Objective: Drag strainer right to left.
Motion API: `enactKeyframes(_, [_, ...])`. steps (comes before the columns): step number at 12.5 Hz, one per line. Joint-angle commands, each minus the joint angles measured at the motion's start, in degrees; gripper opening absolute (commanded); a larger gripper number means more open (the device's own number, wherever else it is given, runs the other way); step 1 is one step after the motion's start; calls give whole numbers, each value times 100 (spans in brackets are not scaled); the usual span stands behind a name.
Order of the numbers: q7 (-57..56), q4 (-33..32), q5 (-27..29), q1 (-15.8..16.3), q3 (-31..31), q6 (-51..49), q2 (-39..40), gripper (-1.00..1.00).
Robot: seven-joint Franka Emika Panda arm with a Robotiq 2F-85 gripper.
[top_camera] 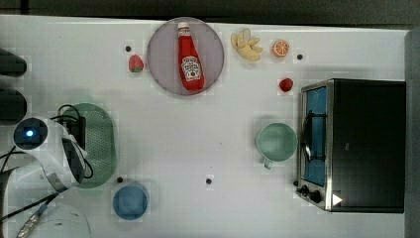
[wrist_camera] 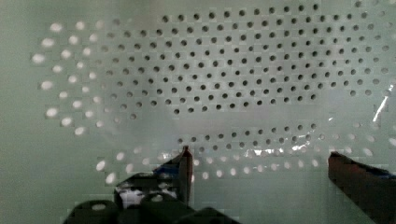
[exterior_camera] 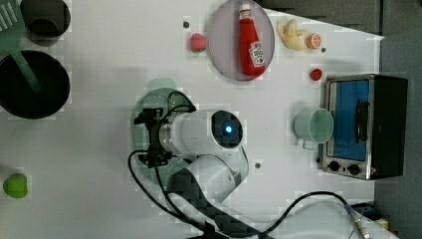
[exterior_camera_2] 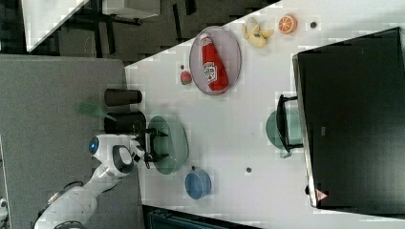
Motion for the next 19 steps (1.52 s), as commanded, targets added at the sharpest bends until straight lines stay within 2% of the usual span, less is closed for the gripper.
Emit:
enactKeyframes(1, [194, 198, -37, 30, -59, 70, 111, 100])
enactKeyframes(3, [-244, 173, -89, 30, -152, -104, -125, 100])
enactKeyframes(6, [-1402, 148, -100, 12, -469, -994, -892, 100])
enactKeyframes(8, [-2227, 154, -143, -6, -894, -1581, -1551, 100])
enactKeyframes(12, [-3662, 188, -203, -85, -2122, -2593, -2929, 100])
enactKeyframes(14, [-4684, 191, -537, -130, -2812, -3270, -3551, 100])
enactKeyframes(17, [-6338, 192, -1512, -197, -3720, -4199, -4282, 100])
enactKeyframes(19, [-6989, 191, -1965, -218, -4136, -4520, -4599, 100])
